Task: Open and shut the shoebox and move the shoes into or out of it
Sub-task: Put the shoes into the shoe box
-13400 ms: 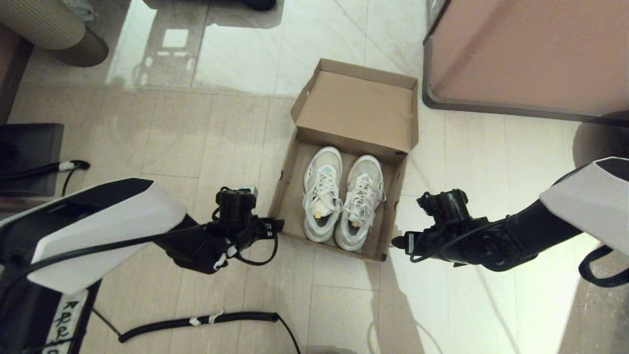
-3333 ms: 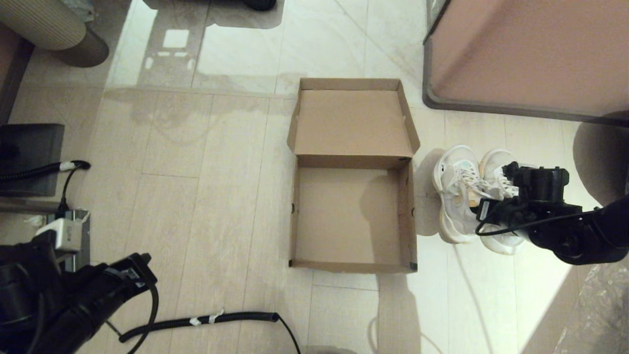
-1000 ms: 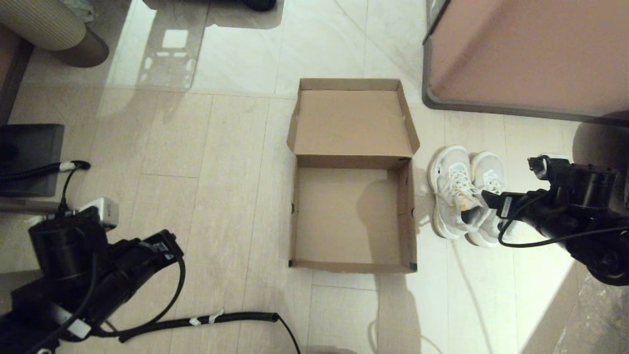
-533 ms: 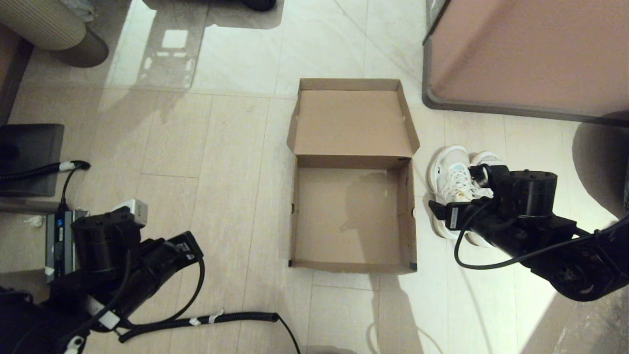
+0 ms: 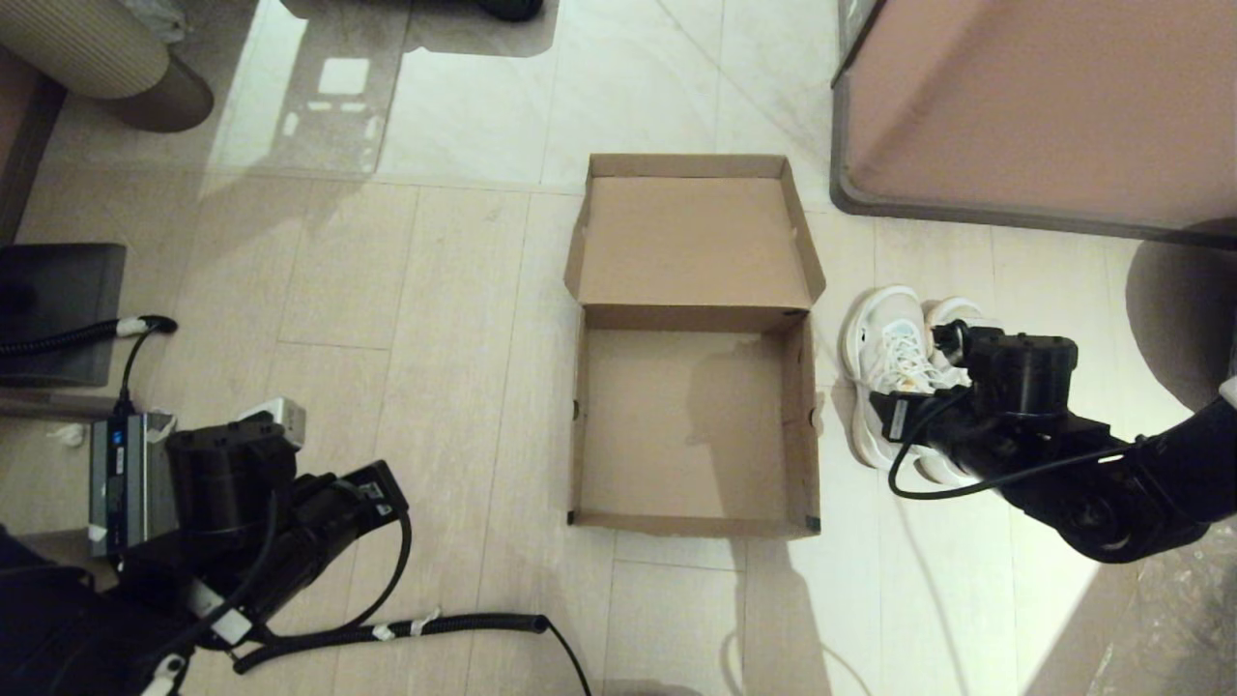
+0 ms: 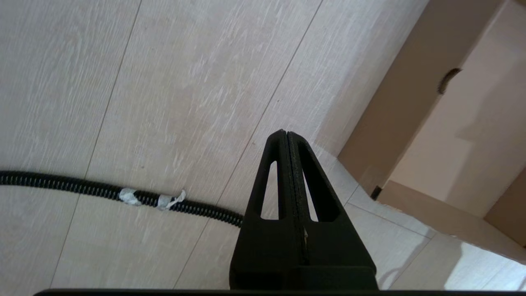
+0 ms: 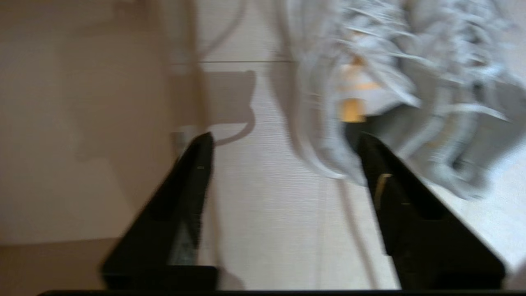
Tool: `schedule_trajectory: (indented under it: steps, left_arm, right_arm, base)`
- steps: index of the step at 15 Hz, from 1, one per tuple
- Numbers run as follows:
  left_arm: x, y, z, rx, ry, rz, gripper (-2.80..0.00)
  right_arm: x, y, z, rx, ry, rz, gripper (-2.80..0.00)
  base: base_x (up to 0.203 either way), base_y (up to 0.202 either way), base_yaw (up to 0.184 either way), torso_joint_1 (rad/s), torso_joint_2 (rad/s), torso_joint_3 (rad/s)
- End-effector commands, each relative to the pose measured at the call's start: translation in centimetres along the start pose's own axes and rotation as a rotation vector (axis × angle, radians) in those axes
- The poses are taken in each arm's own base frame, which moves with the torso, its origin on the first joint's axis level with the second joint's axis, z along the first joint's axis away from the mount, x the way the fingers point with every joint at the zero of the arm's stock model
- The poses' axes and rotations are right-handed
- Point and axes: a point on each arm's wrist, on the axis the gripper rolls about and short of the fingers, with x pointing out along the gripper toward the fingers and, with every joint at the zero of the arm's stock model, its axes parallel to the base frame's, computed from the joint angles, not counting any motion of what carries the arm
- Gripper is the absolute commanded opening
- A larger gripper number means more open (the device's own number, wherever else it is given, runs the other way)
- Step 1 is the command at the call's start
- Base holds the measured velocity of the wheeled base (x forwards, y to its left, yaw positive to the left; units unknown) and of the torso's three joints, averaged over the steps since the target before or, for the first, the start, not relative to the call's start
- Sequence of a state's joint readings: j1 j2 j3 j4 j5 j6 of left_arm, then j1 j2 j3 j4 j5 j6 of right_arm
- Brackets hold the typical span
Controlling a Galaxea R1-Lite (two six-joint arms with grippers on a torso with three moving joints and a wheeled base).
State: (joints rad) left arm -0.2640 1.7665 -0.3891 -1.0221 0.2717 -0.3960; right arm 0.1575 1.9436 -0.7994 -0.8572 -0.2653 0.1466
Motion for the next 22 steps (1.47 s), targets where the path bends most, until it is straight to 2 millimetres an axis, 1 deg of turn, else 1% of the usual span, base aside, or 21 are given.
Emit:
schedule_trajectory:
  steps: [1, 5, 8, 10, 11, 14, 16, 18, 20, 22]
  left_arm:
    - [0.2, 0.0, -0.2, -0.001, 0.005, 0.002, -2.8]
    - [0.4, 0.0, -0.4, 0.004, 0.011, 0.006, -2.8]
    - [0.0, 0.3, -0.6, 0.002, 0.015, 0.013, -2.8]
    - [-0.1, 0.4, -0.8, 0.003, 0.014, 0.012, -2.8]
    - [0.0, 0.3, -0.8, 0.003, 0.01, 0.009, -2.8]
    - [0.0, 0.3, -0.7, -0.001, 0.004, 0.008, -2.8]
    - [-0.2, 0.3, -0.7, -0.002, -0.001, 0.009, -2.8]
    - [-0.5, 0.3, -0.5, -0.002, -0.01, 0.012, -2.8]
    - [-0.8, 0.7, -0.9, 0.007, -0.001, 0.036, -2.8]
    - [-0.9, 0.8, -0.9, 0.009, 0.002, 0.037, -2.8]
  right_arm:
    - [0.4, -3.4, 0.4, 0.032, -0.004, -0.079, -2.8]
    - [0.6, -6.3, 0.2, 0.054, 0.012, -0.135, -2.8]
    - [1.5, -9.1, 0.6, 0.077, 0.026, -0.177, -2.8]
    - [1.4, -9.4, 0.4, 0.079, 0.056, -0.158, -2.8]
    - [1.4, -9.4, 0.3, 0.079, 0.061, -0.156, 0.0]
    - [1.6, -9.5, 0.2, 0.086, 0.064, -0.137, 0.0]
    - [2.4, -9.6, -0.2, 0.098, 0.073, -0.12, 0.0]
    - [4.1, -10.0, -0.8, 0.101, 0.084, -0.123, 0.0]
    - [6.3, -10.6, -2.0, 0.105, 0.106, -0.135, 0.0]
    - [8.1, -10.9, -3.2, 0.106, 0.124, -0.132, 0.0]
  base:
    - [0.0, 0.0, 0.0, 0.0, 0.0, 0.0]
    - [0.0, 0.0, 0.0, 0.0, 0.0, 0.0]
    - [0.0, 0.0, 0.0, 0.0, 0.0, 0.0]
    - [0.0, 0.0, 0.0, 0.0, 0.0, 0.0]
    - [0.0, 0.0, 0.0, 0.0, 0.0, 0.0]
    - [0.0, 0.0, 0.0, 0.0, 0.0, 0.0]
    - [0.0, 0.0, 0.0, 0.0, 0.0, 0.0]
    - [0.0, 0.0, 0.0, 0.0, 0.0, 0.0]
    - [0.0, 0.0, 0.0, 0.0, 0.0, 0.0]
    - [0.0, 0.0, 0.0, 0.0, 0.0, 0.0]
